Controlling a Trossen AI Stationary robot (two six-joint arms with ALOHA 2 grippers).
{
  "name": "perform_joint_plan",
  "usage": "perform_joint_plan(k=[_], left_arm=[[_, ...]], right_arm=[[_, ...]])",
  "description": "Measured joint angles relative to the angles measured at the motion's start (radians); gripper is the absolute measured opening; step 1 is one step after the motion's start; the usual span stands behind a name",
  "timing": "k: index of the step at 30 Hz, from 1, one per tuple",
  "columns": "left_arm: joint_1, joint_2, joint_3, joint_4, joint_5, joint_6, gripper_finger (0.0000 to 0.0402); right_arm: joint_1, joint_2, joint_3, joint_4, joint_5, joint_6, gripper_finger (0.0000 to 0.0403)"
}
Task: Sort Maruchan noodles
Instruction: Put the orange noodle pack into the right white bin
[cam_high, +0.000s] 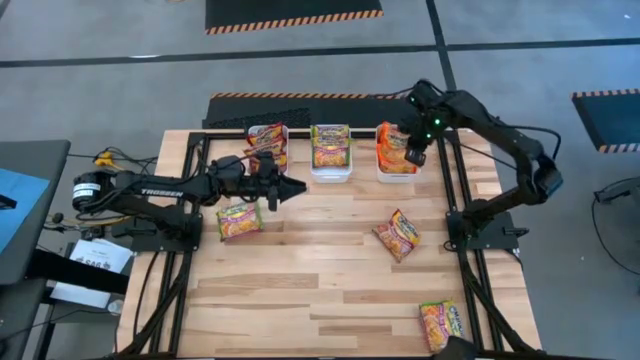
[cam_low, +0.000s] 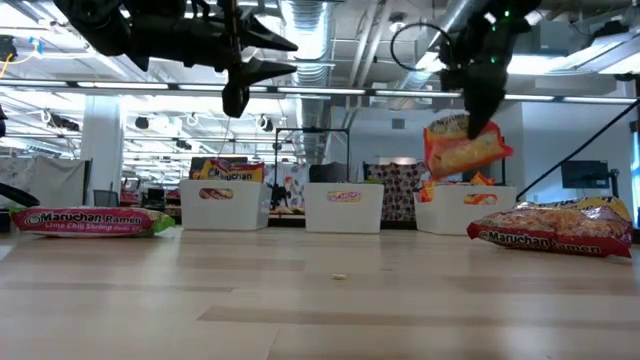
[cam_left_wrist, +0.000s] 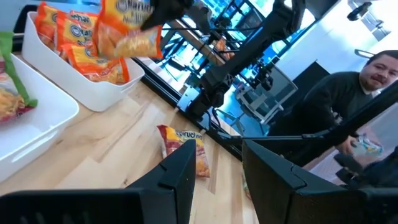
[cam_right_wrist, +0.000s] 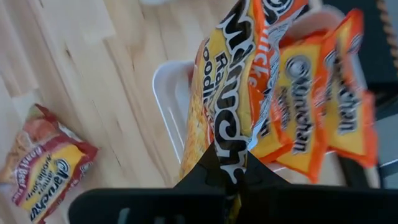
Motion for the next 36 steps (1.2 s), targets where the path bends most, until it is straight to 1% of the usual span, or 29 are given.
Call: perform_joint_plan(k=[8,12,16,21,27,31,36], left_arm=[[0.037,0.000,0.000,-0.001,0.000,0.000,0.0116],[0.056,0.000,0.000,-0.009,0.001,0.000,0.0116],[0.066,0.000,-0.001,-0.031,0.001,0.000,0.0116],[0.065,0.000,-0.001,-0.029,0.018,0.000,0.0116],[0.064,0.000,-0.001,-0.029,0.036,0.000,0.0116],[0.064,0.000,-0.001,-0.029,0.036,-0.001,0.0116],[0.063,0.000,-0.001,-0.043,0.034,-0.002,0.0116]], right_arm=[[0.002,0.001,-0.096,0.063,0.000,-0.044,0.0009],[0.002,0.015,-0.098,0.073,0.000,-0.064,0.0009],[0.008,0.062,-0.097,0.100,0.001,-0.070,0.0009],[0.028,0.125,-0.098,0.116,0.039,-0.064,0.0009],[0.049,0.162,-0.097,0.132,0.144,-0.062,0.0010],[0.048,0.163,-0.097,0.144,0.151,-0.062,0.0024],[0.048,0.163,-0.098,0.167,0.187,-0.051,0.0054]])
